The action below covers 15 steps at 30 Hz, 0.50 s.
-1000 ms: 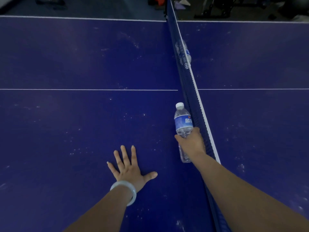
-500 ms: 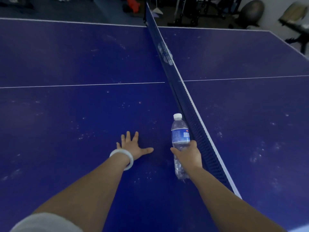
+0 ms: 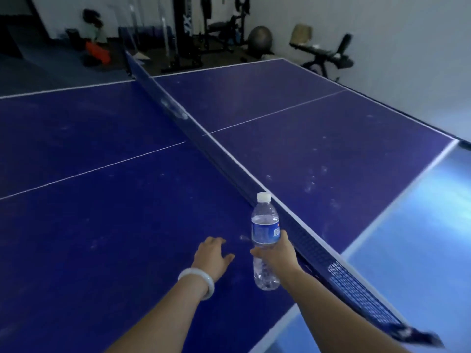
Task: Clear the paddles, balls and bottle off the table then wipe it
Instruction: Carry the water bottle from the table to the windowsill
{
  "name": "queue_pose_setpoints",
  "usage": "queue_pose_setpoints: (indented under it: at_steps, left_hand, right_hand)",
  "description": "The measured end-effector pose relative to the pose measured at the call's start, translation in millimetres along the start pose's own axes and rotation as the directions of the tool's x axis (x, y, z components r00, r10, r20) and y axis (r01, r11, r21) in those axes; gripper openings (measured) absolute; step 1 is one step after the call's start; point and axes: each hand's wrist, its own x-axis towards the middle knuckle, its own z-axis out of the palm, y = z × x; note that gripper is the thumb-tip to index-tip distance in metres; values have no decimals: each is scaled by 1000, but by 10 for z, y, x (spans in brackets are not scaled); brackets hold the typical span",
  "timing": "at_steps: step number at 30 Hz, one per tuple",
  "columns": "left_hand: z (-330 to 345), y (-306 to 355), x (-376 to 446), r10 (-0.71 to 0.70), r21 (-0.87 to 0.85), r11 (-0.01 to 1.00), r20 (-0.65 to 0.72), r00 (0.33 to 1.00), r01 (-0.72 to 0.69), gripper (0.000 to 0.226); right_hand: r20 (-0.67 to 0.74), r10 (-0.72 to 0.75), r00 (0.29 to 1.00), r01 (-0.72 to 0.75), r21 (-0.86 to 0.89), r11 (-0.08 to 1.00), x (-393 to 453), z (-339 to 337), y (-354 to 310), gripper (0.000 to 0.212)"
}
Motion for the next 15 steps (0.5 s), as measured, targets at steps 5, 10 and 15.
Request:
queue_pose_setpoints:
  at_steps: [5,10,15]
  left_hand:
    - [339,584,-207,151,-69,987,123,981,-143,42]
    - [978,1216,-713,276,-65,961,292,916,-269,29]
    - [1700,1869,-1488,415,-26,896,411,812,-444,19]
  right_hand:
    - [-147,76,986,-51,163,985,-460,-576,424,51]
    - [-283,170,944,-79,306,949,-1055,-1201,1161,50]
    - [-440,286,851,-86,421,903,-1867,-1829,1968,46]
